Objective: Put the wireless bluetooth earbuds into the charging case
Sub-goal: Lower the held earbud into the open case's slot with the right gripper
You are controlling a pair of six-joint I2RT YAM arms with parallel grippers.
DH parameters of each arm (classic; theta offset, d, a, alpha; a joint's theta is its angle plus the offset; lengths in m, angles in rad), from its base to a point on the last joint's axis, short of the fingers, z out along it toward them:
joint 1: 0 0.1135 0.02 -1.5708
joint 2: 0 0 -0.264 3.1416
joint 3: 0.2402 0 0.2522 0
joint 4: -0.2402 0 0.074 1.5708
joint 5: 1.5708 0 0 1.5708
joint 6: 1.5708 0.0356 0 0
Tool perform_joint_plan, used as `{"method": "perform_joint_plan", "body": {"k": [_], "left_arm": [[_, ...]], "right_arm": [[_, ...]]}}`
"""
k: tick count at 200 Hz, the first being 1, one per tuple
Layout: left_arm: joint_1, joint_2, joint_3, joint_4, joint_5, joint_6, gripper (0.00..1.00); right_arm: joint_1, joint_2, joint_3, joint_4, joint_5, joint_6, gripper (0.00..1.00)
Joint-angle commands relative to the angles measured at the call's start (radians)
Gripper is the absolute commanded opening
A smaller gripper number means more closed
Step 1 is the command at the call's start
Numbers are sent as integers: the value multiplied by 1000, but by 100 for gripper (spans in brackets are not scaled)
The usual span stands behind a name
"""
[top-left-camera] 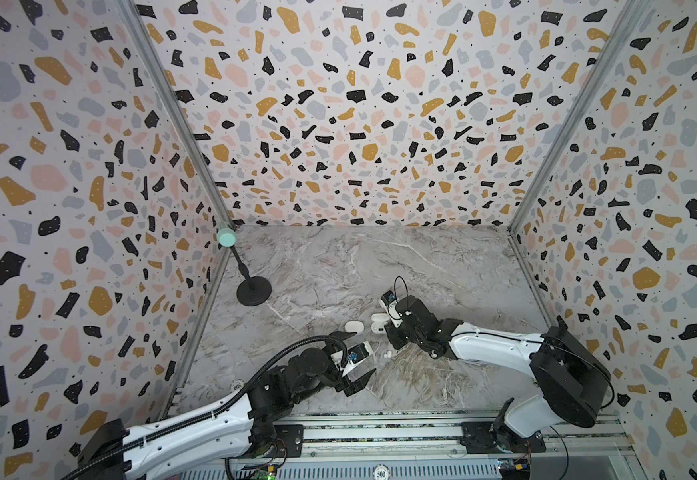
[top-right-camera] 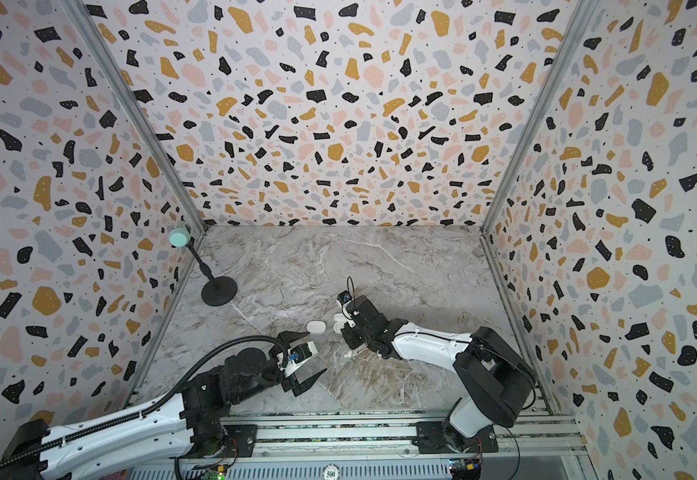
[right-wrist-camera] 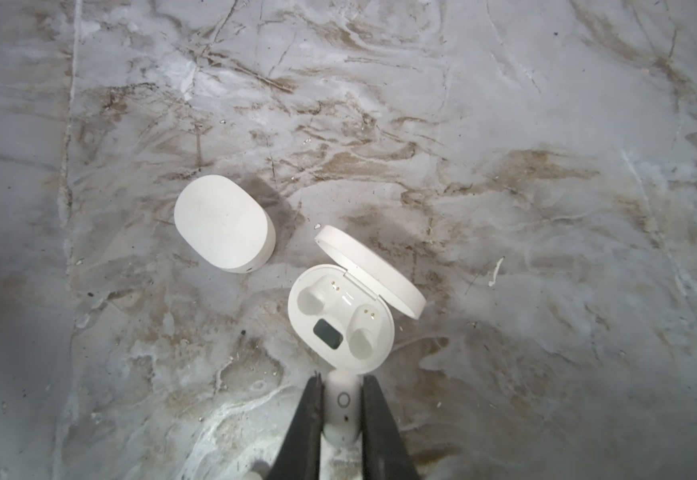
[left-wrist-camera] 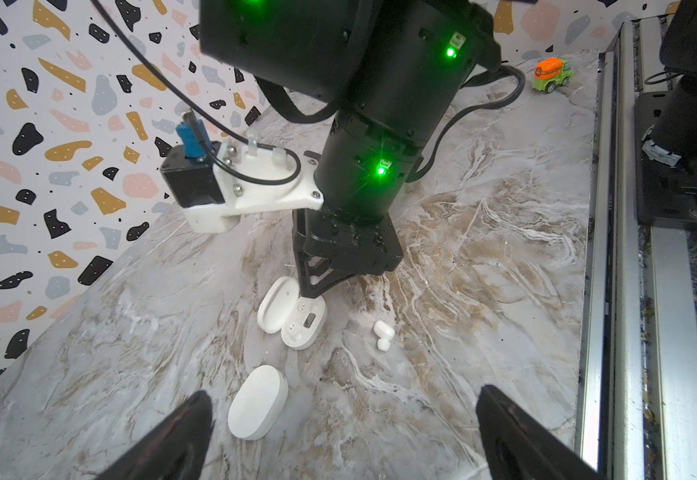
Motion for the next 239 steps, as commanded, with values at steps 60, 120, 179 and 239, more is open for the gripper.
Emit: {"method": "perform_joint_plan", "body": {"k": [60,120,179,239], "left_arm": [[-5,-12,-14,54,12,13,100],[-5,-14,-16,57,15,18,100],[-5,-18,-18,57,18,20,100],[-5,-23,-21,57,22,22,100]], "right_arm": [[-3,42,49,47,1,-37,16],[-13,78,57,65,4,-44,15],[-19,91,49,98,-7,-69,16],[-21,78,6,155,-7,-93,16]]}}
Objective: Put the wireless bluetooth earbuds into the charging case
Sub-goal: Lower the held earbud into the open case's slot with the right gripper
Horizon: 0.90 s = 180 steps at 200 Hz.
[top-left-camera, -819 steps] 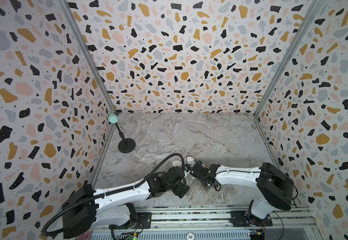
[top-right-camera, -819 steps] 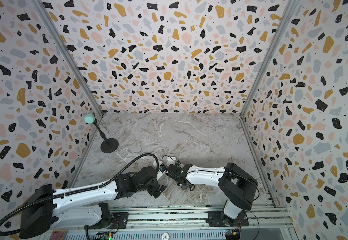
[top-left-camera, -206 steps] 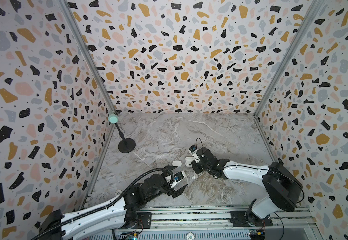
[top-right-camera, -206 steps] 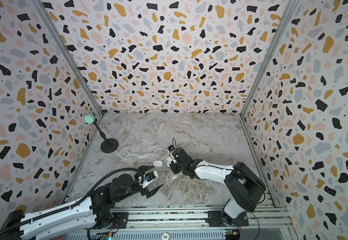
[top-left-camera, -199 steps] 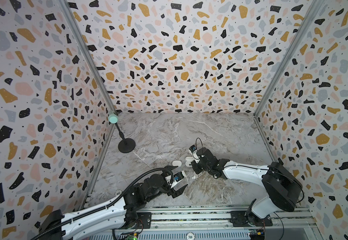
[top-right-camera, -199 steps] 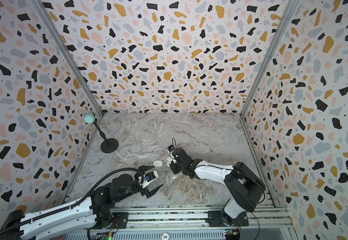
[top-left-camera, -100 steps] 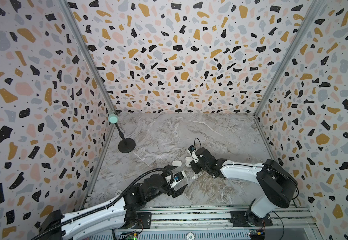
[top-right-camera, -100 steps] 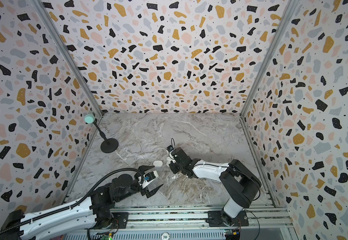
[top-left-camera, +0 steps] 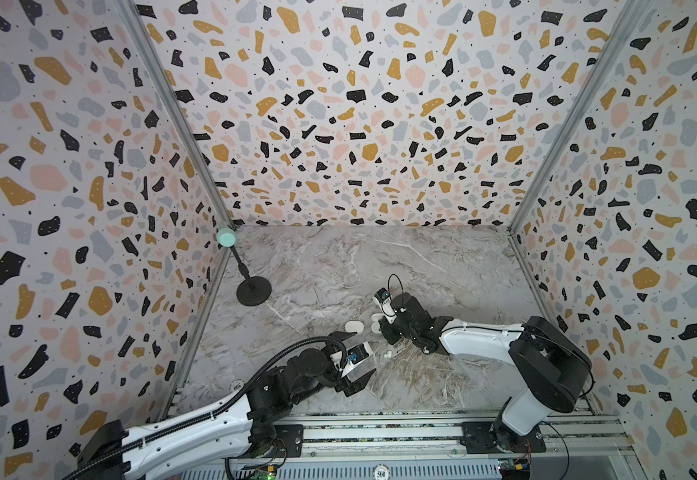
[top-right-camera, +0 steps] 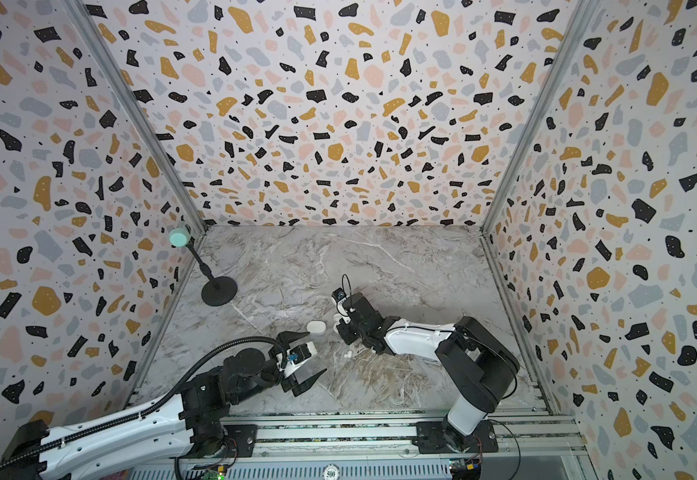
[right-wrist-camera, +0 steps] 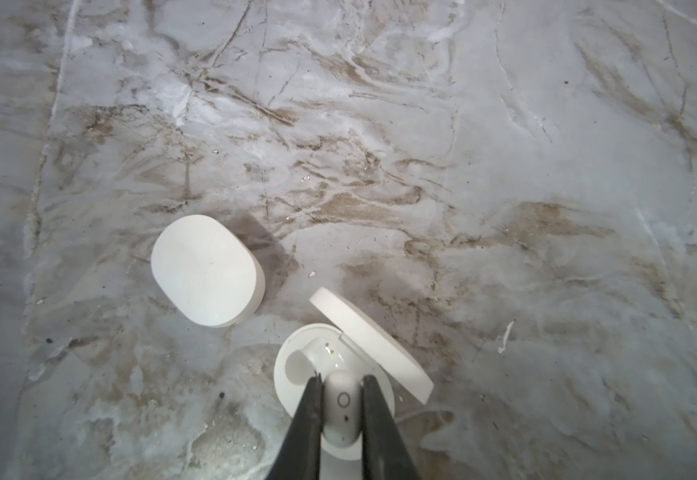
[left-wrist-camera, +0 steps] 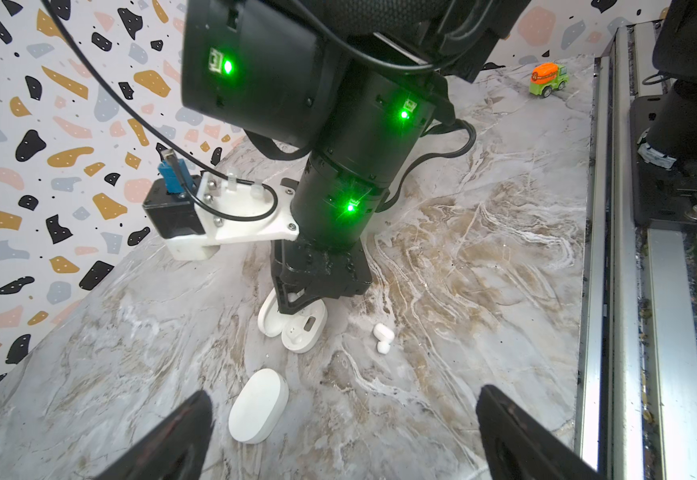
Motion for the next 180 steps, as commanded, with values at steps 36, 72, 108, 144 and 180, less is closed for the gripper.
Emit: {"method": "perform_joint_plan", "body": {"k": [36,72,108,144,180], "left_arm": [[-5,-16,-16,48,17,16,100],[-5,-19,-16,49,18,18,100],[-5,-22,-17,47,18,18,100],[-5,-22,-17,48,20,19,100],[-5,-26,-19,47,20,22,100]], "right_arm": [[-8,-31,-34,42,-8,-25,16],[-11,-44,-52,64,-12,-33,16],[-17,-51,-65,74,-26,-36,16],[-18,-45,-63,76,-30,-39,16],[-20,-43,-61,77,-34,-44,16]]}}
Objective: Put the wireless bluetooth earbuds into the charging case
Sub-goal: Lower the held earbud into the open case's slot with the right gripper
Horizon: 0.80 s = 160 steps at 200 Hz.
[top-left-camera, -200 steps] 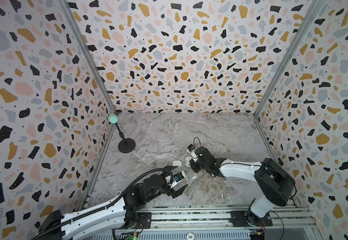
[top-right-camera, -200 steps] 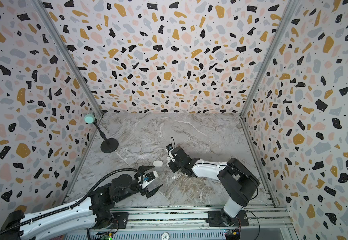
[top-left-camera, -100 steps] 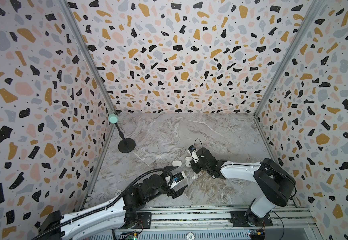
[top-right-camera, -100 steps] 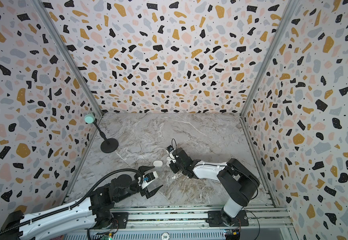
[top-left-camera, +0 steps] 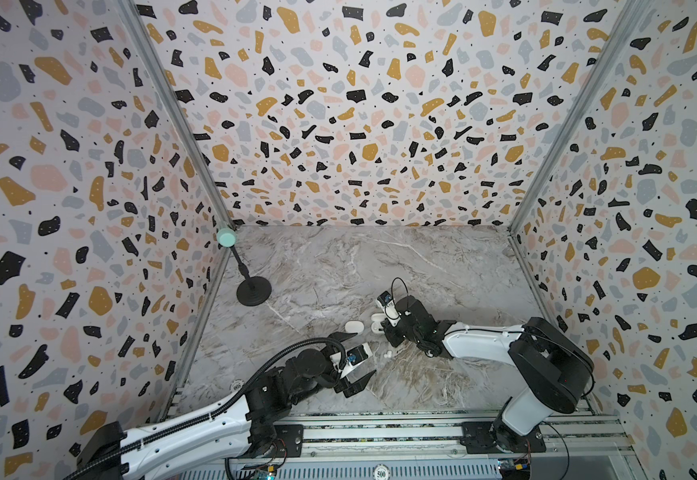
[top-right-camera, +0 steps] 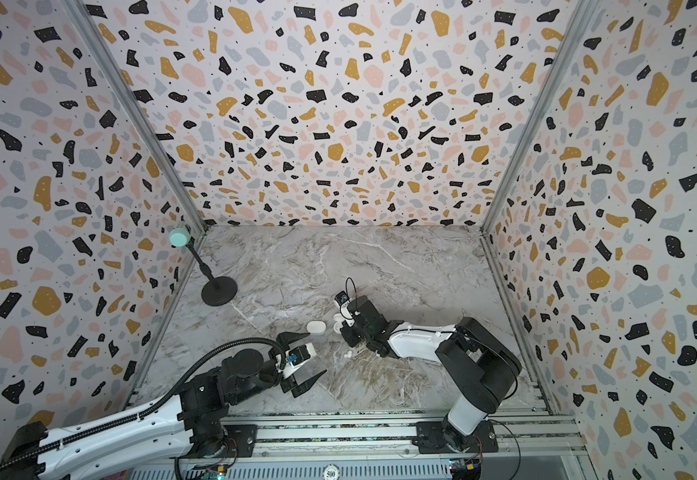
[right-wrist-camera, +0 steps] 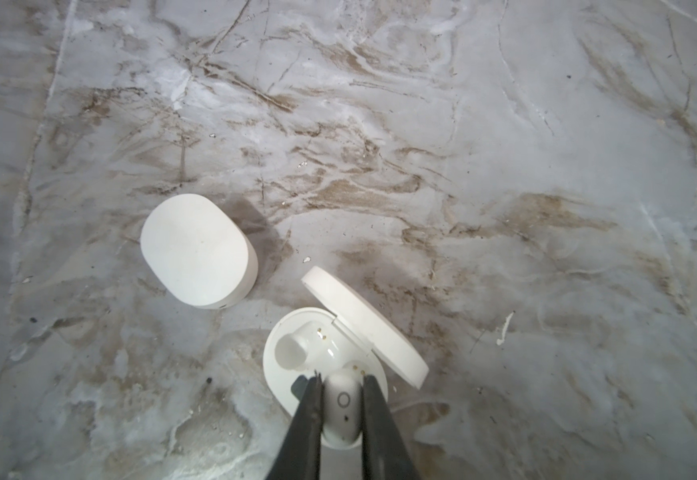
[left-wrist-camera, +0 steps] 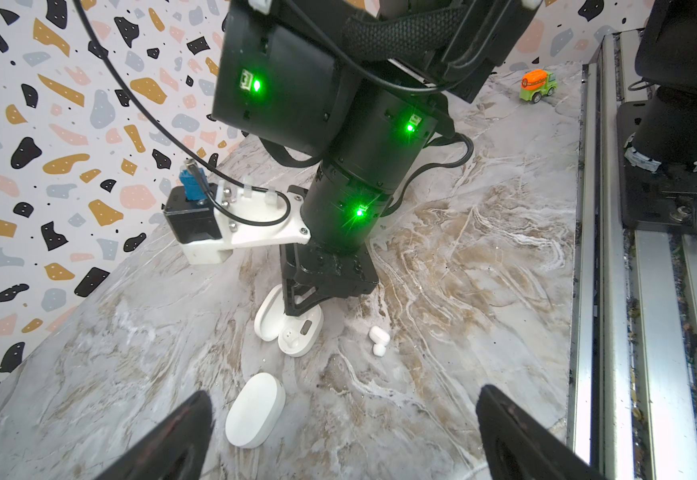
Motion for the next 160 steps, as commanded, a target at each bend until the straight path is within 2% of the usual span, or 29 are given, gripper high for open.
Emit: {"method": "perform_joint_plan", "body": {"k": [1,160], "left_arm": [[-5,-13,-14,48,4,15,100],[-5,-5,-14,48,4,28,100]], "right_arm": [[-4,-34,-3,13,-11,-14,16],[-11,5,-17,43,-18,-19,16]]}}
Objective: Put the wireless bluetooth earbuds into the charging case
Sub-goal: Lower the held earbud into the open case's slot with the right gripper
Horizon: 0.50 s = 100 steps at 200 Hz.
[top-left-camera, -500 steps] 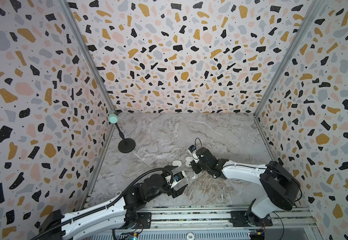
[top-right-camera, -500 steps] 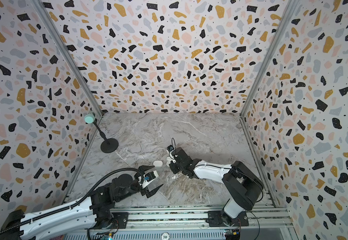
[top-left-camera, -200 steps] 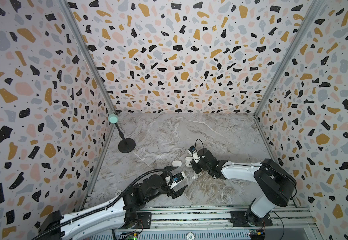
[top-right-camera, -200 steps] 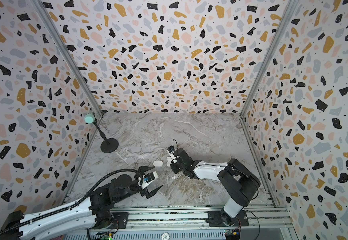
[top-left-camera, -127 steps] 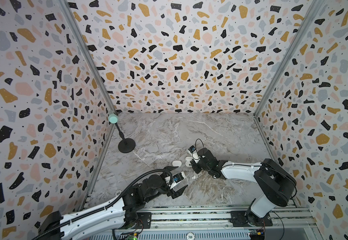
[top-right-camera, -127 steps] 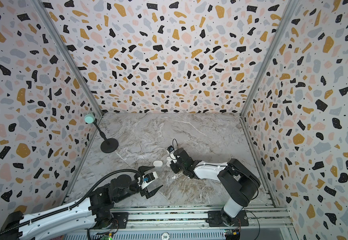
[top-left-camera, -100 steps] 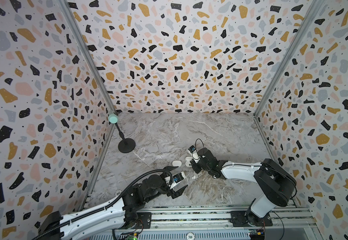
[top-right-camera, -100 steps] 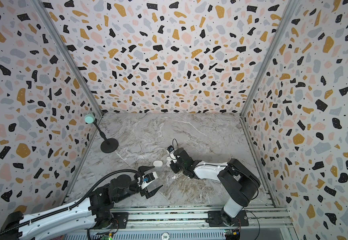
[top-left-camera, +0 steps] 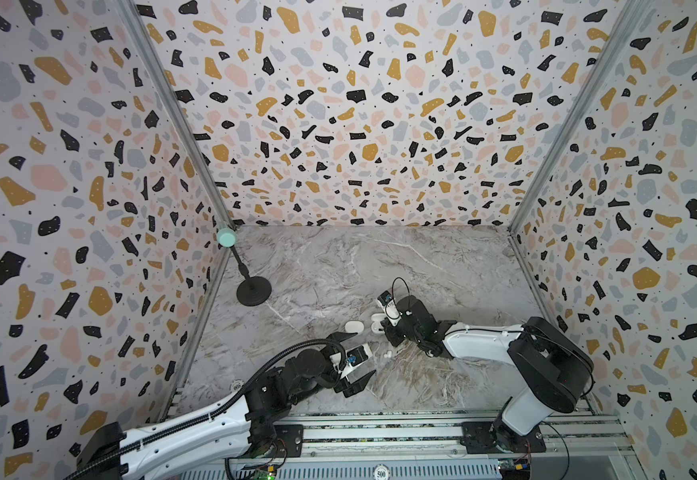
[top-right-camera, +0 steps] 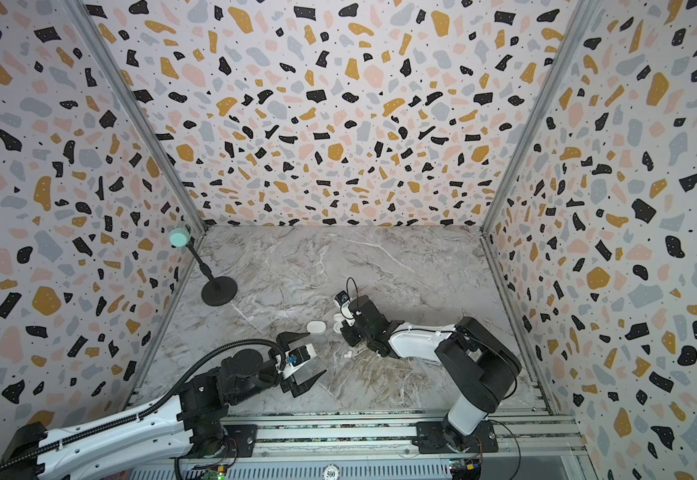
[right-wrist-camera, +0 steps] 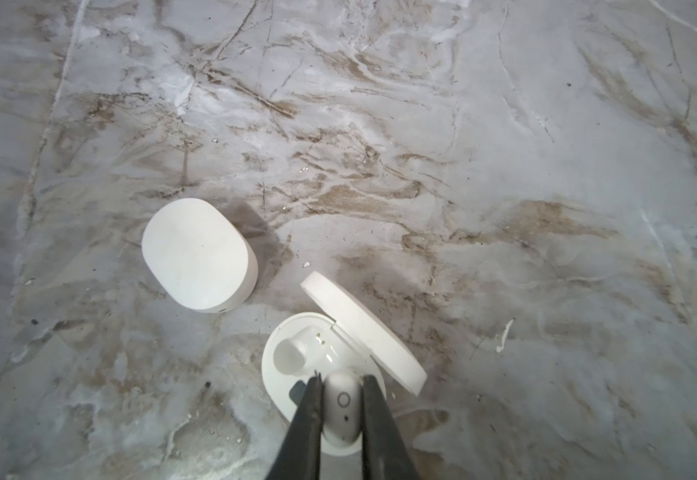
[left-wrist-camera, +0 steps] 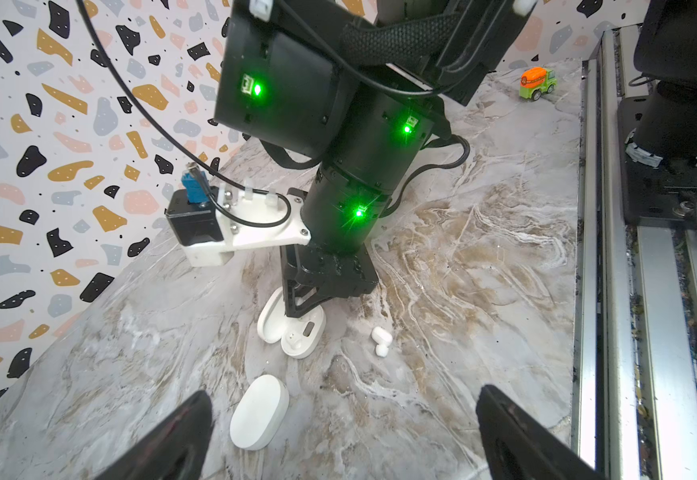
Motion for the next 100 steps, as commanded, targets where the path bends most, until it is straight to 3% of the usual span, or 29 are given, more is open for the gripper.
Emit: {"method": "perform_joint_plan", "body": {"k": [1,100], "left_arm": [[-5,-1,-14,48,4,10,100],[-5,-8,-16,49,12,9,100]], "right_arm": [[-6,1,-6,14,-4,-9,16],[-7,34,6,5,6,-11,16]]}}
